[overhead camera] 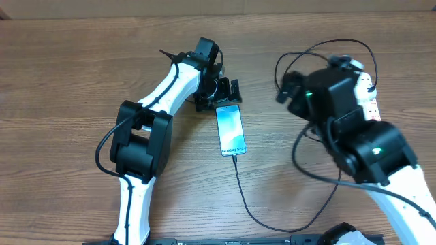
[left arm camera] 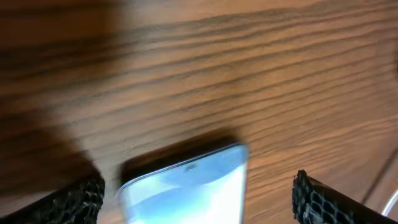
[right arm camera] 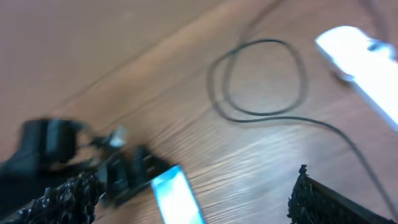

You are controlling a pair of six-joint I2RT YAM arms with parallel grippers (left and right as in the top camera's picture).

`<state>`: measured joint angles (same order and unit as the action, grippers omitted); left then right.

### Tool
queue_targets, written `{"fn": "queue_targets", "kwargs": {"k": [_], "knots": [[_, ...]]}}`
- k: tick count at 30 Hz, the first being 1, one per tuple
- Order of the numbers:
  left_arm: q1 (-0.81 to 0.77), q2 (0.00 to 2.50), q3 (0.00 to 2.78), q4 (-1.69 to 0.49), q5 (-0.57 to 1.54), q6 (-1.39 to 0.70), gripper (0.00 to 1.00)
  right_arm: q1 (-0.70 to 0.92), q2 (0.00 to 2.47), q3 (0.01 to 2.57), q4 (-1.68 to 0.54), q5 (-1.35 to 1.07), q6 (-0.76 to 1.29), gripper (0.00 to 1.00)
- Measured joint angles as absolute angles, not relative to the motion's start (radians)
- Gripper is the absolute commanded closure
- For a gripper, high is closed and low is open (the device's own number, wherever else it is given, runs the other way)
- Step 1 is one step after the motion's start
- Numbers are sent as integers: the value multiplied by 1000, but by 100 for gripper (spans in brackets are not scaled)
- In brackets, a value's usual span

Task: Plug charger to phone and switch on socket

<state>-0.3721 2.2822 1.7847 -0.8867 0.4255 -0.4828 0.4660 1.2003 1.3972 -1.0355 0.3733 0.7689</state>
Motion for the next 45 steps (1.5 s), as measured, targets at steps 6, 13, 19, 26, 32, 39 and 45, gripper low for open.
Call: {"fn": "queue_targets", "kwargs": {"k": [6, 13, 19, 26, 32, 39, 45], "knots": [[-297, 2279, 1963, -1153, 245, -463, 0, 215, 1147, 1397, -1114, 359, 785, 0], [-289, 1926, 2057, -1228, 21, -414, 0, 92, 1172, 1397, -1158, 364, 784, 0], [-416, 1658, 2083, -1364, -201, -381, 1, 48, 1222, 1397, -1158, 366, 783, 0], [-478, 1517, 2050, -1514, -414, -430, 1, -90, 1224, 1397, -1167, 345, 785, 0], [-477, 1259, 1737, -1517, -521, -596, 1, -227, 1224, 1397, -1176, 287, 785, 0], [-477, 838, 1277, -1225, -547, -660, 1, -255, 1224, 1397, -1195, 246, 785, 0], [-455, 755, 1049, -918, -548, -529, 1, -255, 1224, 1397, -1246, 227, 763, 19]]}}
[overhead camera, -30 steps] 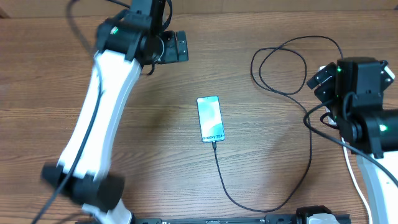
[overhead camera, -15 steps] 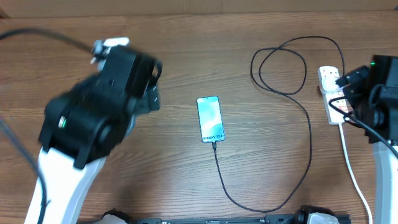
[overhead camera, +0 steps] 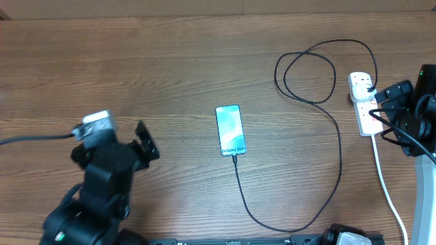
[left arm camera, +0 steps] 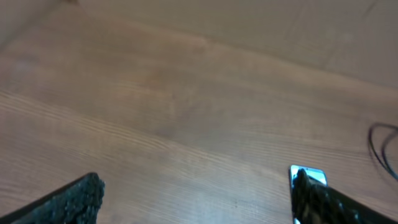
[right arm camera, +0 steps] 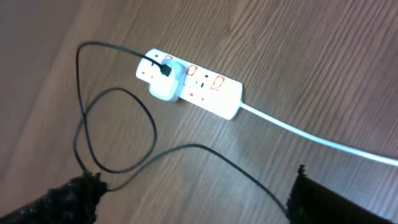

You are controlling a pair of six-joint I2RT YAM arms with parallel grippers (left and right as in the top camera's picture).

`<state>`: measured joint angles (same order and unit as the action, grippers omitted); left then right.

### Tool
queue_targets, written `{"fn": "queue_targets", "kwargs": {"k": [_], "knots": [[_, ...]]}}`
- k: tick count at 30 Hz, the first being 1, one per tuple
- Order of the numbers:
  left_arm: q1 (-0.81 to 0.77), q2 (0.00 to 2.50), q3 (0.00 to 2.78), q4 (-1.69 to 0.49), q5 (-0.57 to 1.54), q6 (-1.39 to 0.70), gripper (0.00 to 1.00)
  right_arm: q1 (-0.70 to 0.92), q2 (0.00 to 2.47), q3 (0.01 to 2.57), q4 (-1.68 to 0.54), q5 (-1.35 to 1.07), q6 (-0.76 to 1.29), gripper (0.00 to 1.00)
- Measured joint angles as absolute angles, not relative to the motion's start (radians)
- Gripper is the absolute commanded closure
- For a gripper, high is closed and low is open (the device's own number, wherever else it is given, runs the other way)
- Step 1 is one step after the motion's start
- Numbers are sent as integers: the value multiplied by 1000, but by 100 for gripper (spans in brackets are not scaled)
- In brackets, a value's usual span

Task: Plug charger to phone and switch on socket

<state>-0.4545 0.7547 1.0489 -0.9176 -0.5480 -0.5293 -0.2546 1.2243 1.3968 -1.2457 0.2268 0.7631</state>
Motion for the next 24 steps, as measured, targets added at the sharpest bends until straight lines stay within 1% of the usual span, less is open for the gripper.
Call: {"fn": "queue_targets", "kwargs": {"k": [1, 2, 3, 4, 7, 9, 13, 17, 18, 19, 24], "knots": [[-436, 771, 1019, -857, -551, -494, 1, -256, 1224, 1397, -1251, 223, 754, 26], [-414, 794, 995, -791, -553, -459, 1, -262, 1224, 1397, -1258, 221, 744, 35], [-397, 813, 983, -741, -554, -432, 1, -266, 1224, 1397, -1258, 220, 741, 41], [-378, 834, 973, -683, -553, -406, 1, -277, 1224, 1397, -1256, 215, 735, 51], [-300, 913, 967, -505, -555, -347, 1, -318, 1229, 1397, -1245, 195, 707, 76], [-254, 966, 967, -414, -555, -326, 0, -364, 1257, 1398, -1242, 165, 665, 96], [-194, 1056, 967, -389, -582, -282, 1, -469, 1376, 1406, -1243, 137, 642, 96], [-194, 1097, 966, -396, -709, -169, 0, -563, 1577, 1496, -1236, 95, 620, 96], [-194, 1099, 966, -394, -743, -138, 0, -573, 1619, 1523, -1243, 82, 611, 96], [-194, 1100, 966, -392, -781, -102, 1, -589, 1711, 1577, -1253, 49, 594, 96], [-193, 1053, 966, -389, -855, -48, 1, -593, 1980, 1742, -1294, -55, 543, 96]]}}
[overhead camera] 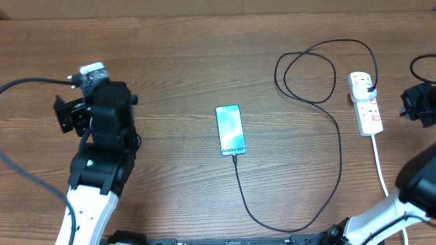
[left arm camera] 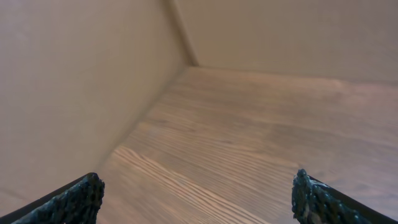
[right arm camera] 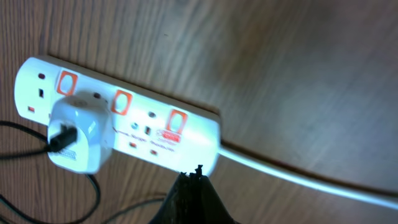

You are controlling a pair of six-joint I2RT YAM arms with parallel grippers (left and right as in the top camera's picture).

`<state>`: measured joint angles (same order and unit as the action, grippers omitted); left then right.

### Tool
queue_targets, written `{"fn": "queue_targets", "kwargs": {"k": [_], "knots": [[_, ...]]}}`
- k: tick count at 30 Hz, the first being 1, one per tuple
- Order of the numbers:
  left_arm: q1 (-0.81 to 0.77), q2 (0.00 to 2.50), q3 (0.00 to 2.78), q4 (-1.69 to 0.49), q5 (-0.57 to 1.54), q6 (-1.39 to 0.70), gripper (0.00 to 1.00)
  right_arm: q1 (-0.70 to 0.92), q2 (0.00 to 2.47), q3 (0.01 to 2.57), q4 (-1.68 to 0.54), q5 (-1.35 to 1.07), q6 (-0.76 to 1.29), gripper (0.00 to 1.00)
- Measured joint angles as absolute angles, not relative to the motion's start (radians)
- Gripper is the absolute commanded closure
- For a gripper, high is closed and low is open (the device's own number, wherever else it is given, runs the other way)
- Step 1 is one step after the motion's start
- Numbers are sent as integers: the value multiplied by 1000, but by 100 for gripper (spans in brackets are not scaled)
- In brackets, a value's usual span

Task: Plug charger to phone and switch on socket
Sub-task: 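Press the red switch beside the charger with the right gripper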

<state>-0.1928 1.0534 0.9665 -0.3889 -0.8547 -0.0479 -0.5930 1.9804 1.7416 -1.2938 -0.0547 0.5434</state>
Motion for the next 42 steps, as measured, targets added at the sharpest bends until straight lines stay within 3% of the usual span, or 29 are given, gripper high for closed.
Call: {"fn": "queue_targets", "kwargs": {"k": [11, 27, 42], "knots": [[-155, 892, 966, -396, -1048, -41, 0, -504, 2091, 1769, -1170, -170, 520, 96], [-153, 932, 966, -397, -1052, -41, 0, -451, 2106, 1772, -1147, -88, 572, 96], [-85, 645, 966, -400, -1060, -41, 0, -452, 2174, 1775, -1102, -62, 573, 96]]}}
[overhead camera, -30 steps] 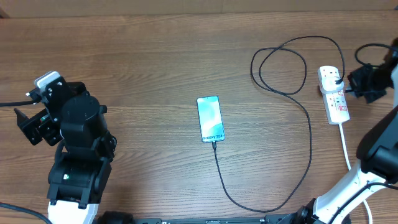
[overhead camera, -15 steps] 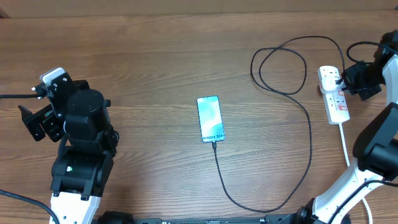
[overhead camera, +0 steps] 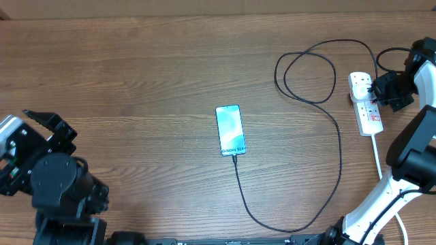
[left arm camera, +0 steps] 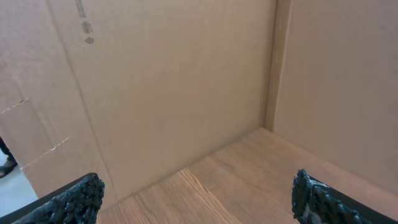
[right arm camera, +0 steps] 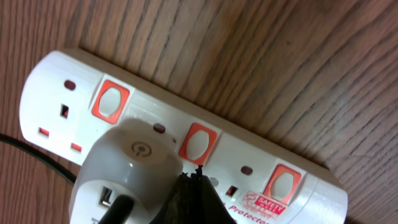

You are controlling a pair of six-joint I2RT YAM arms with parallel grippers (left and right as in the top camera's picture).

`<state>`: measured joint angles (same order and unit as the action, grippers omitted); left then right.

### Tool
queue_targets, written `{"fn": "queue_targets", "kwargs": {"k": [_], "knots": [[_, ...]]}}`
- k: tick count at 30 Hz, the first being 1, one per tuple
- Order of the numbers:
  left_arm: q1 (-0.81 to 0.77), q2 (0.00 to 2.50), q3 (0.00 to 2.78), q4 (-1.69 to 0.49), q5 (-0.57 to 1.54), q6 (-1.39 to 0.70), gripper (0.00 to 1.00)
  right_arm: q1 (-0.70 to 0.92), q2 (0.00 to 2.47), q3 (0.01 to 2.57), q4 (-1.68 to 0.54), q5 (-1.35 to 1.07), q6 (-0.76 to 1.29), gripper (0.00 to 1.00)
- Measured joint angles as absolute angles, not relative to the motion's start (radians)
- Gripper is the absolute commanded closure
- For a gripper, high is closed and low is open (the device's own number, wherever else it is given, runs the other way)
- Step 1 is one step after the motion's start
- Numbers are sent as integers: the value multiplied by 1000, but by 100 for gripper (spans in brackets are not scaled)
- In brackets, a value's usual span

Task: Plug charger to phone and switch on socket

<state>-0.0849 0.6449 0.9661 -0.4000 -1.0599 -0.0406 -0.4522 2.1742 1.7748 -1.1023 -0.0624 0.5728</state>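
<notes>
The phone lies face up mid-table, its screen lit, with the black charger cable in its near end. The cable loops round to the white charger plug seated in the white power strip. The strip carries three orange switches. My right gripper is shut, its tips close over the strip just below the middle switch, beside the plug; overhead it sits at the strip's far end. My left gripper is open and empty, far from everything at the lower left.
Brown cardboard walls stand round the wooden table. The strip's white lead runs toward the near edge on the right. A loop of the black cable lies left of the strip.
My right gripper, still shut, has come down much closer to the strip, its tips now by the middle switch next to the plug. My left arm has drawn back to the lower-left corner.
First my left gripper stood open at the phone's far end, cable plugged in, and my right arm hung right of the phone. Then both arms were apart, the right one open above the strip. Then it was shut over the strip, and now sits close on it.
</notes>
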Motion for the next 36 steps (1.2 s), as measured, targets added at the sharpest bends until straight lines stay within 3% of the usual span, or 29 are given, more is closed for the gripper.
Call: {"fn": "queue_targets", "kwargs": {"k": [17, 23, 27, 32, 36], "knots": [[-85, 590, 965, -407, -1060, -41, 0, -422, 2224, 1794, -1167, -51, 559, 96], [-85, 396, 955, -496, -1062, -40, 1, -417, 2179, 1808, -1237, -47, 554, 96], [-83, 272, 955, -503, -1069, -41, 0, -480, 1936, 1808, -1210, -92, 553, 96], [-83, 208, 955, -505, -1071, -41, 0, -614, 1477, 1838, -940, -332, 579, 96], [-76, 189, 955, -506, -1071, -40, 0, -640, 1243, 1857, -754, -447, 654, 96]]}}
